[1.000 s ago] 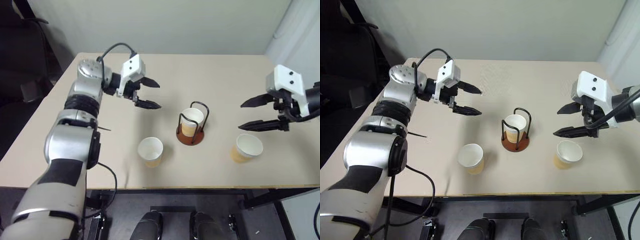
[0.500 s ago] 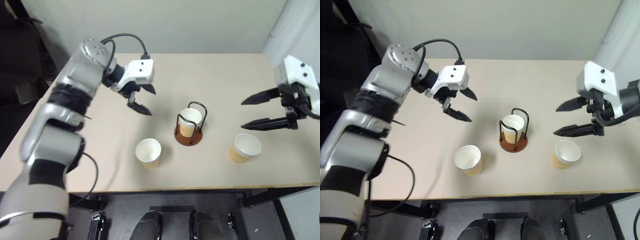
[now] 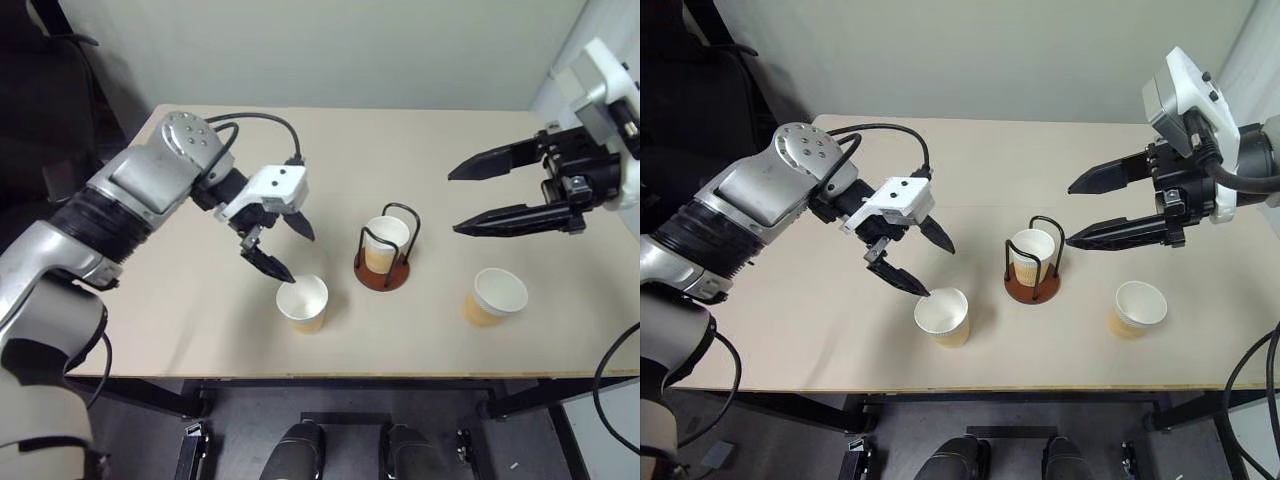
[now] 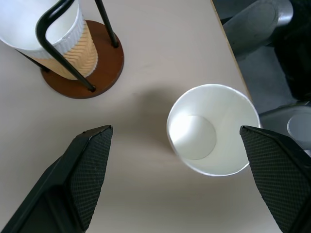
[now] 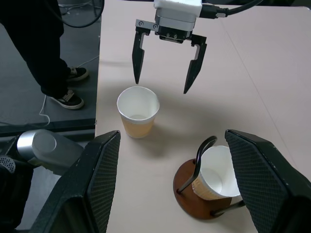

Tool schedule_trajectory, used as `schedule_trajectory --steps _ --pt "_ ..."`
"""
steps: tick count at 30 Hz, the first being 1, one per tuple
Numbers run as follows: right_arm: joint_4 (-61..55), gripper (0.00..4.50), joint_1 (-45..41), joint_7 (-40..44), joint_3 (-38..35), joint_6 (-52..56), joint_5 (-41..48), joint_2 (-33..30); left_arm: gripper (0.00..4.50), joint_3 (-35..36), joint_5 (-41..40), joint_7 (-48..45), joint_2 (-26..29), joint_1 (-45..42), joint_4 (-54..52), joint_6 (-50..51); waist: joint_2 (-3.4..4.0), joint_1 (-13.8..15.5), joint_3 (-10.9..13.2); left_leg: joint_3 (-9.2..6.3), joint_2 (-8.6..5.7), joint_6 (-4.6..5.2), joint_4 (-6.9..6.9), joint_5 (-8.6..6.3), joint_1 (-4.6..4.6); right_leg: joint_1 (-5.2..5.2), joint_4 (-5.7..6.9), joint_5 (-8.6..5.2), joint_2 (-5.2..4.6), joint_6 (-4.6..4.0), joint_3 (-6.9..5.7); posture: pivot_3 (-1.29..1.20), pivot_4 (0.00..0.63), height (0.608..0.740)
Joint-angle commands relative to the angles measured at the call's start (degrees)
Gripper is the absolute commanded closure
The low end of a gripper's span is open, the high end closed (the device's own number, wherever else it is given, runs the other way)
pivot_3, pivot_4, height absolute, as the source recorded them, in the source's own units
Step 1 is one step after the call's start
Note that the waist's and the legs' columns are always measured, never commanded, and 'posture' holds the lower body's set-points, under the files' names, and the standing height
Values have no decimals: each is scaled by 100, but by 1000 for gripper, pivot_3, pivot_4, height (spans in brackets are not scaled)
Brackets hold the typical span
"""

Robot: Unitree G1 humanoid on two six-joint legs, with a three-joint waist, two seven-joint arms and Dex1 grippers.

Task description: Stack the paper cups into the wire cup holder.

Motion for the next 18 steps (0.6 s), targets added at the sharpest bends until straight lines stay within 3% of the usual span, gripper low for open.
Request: schedule_trajectory --steps 1,8,18 --pt "-47 1045 -1 -44 -211 -26 102 -148 0 75 -39 -182 -33 -298 -182 225 0 -10 0 3 -2 -2 -2 1 1 -1 0 0 3 0 -3 0 150 740" --pt "3 1045 61 -45 -218 56 186 -259 0 155 815 -182 -430 -104 -265 389 2 -23 1 2 6 -11 -12 4 5 -4 0 -3 3 5 -2 0 150 740" --pt "28 1045 59 -47 -180 131 274 -340 0 203 1289 -182 -485 180 -544 311 2 -35 1 7 5 -12 -12 3 4 -6 0 -7 4 13 0 0 150 740"
